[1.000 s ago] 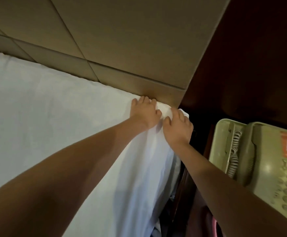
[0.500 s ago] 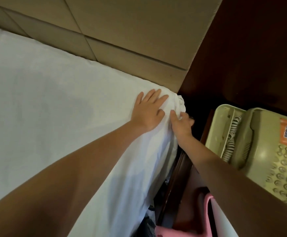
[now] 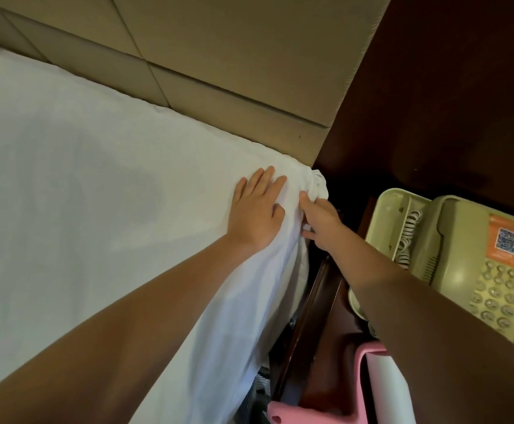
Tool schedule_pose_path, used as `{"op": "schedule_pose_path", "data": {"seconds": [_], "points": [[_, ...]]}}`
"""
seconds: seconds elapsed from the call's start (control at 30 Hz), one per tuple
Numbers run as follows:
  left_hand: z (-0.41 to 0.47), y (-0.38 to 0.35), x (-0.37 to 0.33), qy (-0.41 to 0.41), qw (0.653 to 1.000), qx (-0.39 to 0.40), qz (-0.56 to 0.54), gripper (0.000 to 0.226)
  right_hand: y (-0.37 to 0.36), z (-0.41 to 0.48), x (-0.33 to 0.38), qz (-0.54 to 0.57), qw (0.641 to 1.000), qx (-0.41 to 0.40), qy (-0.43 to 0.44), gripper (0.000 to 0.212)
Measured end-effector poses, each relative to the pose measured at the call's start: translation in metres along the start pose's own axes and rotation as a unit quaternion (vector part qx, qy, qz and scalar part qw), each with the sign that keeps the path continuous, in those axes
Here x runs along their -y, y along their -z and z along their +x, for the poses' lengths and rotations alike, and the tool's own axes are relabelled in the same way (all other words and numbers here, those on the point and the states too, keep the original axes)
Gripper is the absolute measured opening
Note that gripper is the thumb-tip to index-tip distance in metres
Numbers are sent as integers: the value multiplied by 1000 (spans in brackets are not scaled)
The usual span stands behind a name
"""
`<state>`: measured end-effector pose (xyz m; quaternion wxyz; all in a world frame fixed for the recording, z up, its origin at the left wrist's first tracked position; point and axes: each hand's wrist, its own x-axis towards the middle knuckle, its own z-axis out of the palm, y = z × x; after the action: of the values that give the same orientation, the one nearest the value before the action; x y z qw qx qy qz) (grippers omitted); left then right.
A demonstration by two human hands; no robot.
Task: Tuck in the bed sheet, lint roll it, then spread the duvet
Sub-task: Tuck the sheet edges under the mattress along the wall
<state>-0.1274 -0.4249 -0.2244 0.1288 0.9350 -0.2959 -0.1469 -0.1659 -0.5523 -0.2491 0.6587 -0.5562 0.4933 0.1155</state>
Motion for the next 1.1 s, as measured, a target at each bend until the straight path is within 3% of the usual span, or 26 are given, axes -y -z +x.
{"op": "schedule_pose_path", "data": {"seconds": [0.1,0.2,0.3,0.4,0.53,0.63,0.7,0.8,0.9,1.1], "points": [[-3,-3,0,-8,1000,4,26,51,1,3,-4,-1,1000,-9,9,17],[-3,-6,-1,-4,998,1,56,51,1,8,-7,-135,986,-52,87,36],[-4,-6,-10,3,998,5,64,52,14,6,-1,-226,955,-135,135,29],[-9,-14,-12,-40,994,23,95,52,28,8,12,-191,954,-204,109,20],[-8,-19,-10,-59,987,16,148,57,-3,-12,20,-137,974,-171,56,34],[-9,-13,-9,-44,993,45,102,53,-14,-22,-1,-127,977,-167,38,48],[-18,-10,1,-40,996,13,77,54,-14,-30,-22,-116,985,-130,10,63],[-38,-15,15,-12,995,-65,76,55,-22,-43,-35,-145,988,-37,32,46],[-49,-20,20,-7,994,-75,81,52,-29,-48,-29,-172,980,-66,78,24],[-74,-23,20,-32,993,-60,95,52,-17,-51,-38,-139,977,-115,117,37]]}}
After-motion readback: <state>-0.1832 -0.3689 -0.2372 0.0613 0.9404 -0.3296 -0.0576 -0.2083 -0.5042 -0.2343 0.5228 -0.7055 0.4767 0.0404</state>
